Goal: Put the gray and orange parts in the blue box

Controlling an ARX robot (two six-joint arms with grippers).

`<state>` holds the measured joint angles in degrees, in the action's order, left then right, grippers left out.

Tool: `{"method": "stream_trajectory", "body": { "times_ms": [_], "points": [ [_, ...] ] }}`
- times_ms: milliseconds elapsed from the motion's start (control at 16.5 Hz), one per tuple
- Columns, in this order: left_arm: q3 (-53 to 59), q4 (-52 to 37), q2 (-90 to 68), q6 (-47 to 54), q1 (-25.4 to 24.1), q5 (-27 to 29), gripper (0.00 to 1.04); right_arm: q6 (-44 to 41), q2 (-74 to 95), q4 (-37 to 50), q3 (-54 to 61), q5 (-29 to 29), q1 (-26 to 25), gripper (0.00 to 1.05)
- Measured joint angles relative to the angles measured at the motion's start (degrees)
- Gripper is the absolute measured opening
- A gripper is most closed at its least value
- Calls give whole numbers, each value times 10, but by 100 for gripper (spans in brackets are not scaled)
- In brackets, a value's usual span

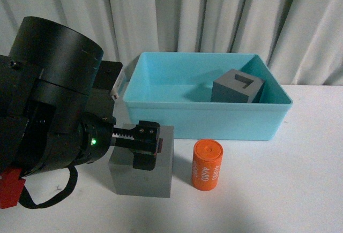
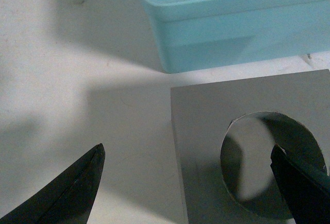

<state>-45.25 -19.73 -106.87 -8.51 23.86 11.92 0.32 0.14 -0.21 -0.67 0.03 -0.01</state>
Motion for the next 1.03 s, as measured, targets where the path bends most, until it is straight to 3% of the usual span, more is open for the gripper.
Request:
{"method": "stream_trajectory", "body": {
  "times_ms": [303, 363, 787, 1029],
  "points": [
    [-24, 7, -26, 10, 4, -4, 98, 0, 0, 0, 0, 0, 0, 98],
    [-29, 9, -30, 12, 5, -5, 93, 0, 0, 0, 0, 0, 0, 98],
    [-34, 17, -31, 8, 16, -19, 25, 0, 0, 0, 0, 0, 0, 98],
    [-5, 68, 43, -21, 0, -16, 20, 0, 0, 0, 0, 0, 0, 98]
  ]
}}
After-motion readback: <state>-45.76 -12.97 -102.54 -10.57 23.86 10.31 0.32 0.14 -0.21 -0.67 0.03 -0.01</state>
